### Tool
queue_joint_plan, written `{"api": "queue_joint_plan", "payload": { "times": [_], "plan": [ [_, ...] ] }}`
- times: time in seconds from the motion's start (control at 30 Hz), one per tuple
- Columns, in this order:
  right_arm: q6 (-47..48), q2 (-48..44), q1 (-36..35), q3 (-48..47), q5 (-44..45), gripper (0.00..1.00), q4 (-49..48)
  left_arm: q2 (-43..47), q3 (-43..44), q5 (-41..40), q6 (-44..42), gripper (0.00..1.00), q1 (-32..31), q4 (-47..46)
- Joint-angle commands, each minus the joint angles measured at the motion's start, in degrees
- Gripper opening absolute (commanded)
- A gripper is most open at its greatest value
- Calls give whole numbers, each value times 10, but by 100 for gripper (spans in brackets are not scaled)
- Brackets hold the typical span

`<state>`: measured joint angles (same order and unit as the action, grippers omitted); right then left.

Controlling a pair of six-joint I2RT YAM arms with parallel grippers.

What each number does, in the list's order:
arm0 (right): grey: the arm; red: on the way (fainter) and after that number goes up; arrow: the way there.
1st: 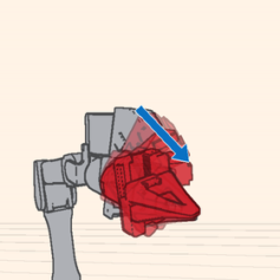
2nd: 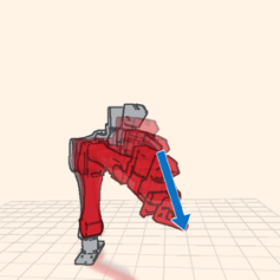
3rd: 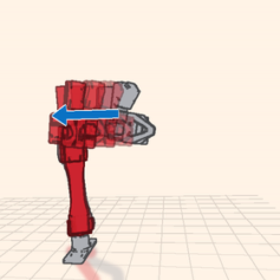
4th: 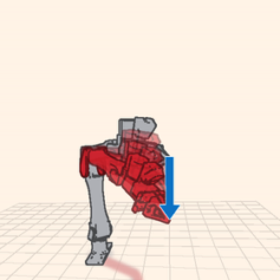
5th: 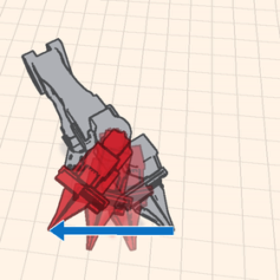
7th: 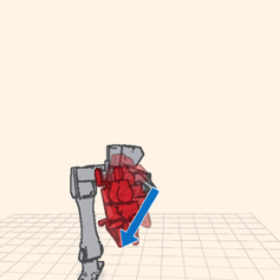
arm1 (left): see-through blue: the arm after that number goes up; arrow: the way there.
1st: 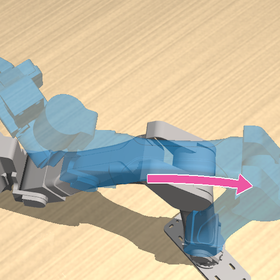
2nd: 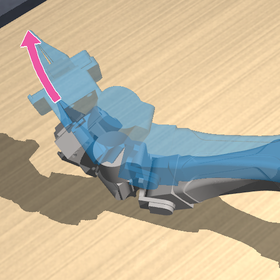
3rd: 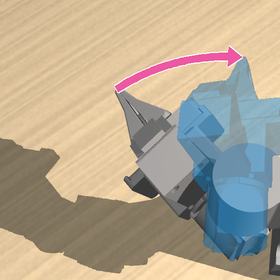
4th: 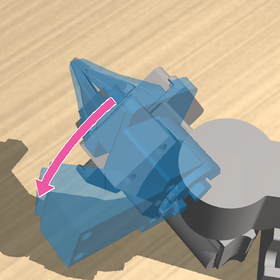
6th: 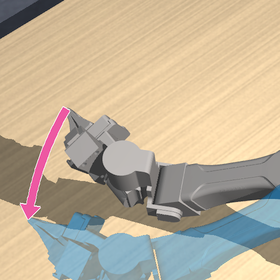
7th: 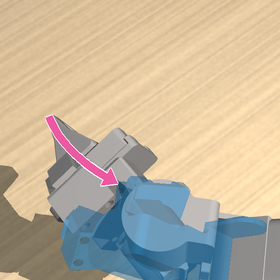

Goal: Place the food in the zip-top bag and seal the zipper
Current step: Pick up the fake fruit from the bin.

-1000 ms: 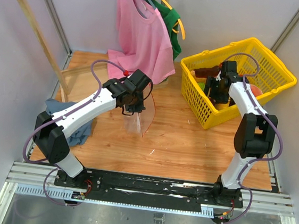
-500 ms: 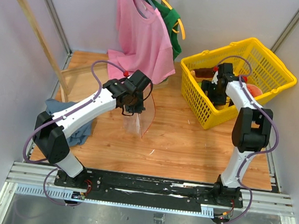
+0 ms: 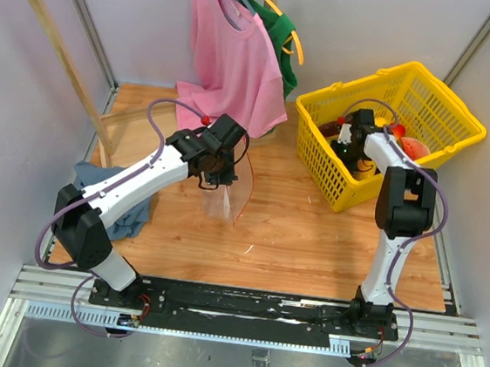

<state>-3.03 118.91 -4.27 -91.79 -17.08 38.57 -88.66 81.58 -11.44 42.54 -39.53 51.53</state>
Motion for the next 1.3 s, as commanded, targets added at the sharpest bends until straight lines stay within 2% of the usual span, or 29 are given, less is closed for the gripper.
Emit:
{"api": "queue_joint_plan", "payload": {
  "times": [0.0, 0.07, 0.1, 0.37, 0.77, 1.07, 1.27],
  "plan": [
    [7, -34, -10, 1, -6, 12, 4, 19, 12, 7, 5, 0, -2, 2],
    [3, -70, -10, 7, 1, 2, -6, 22, 14, 8, 5, 0, -2, 3],
    [0, -87, -10, 10, 5, 1, -11, 23, 14, 9, 5, 0, -2, 3],
    [-24, -216, -10, 42, 52, 1, -48, 31, 10, 25, 8, 0, -2, -4],
    [-86, -442, -34, 114, 95, 1, -203, 35, 8, 48, 18, 0, -2, -20],
    [-132, -528, -138, 128, 64, 1, -284, 44, 0, 63, 38, 0, -2, -41],
    [-190, -574, -246, 208, 70, 1, -423, 64, -22, 80, 66, 0, -2, -70]
  ]
}}
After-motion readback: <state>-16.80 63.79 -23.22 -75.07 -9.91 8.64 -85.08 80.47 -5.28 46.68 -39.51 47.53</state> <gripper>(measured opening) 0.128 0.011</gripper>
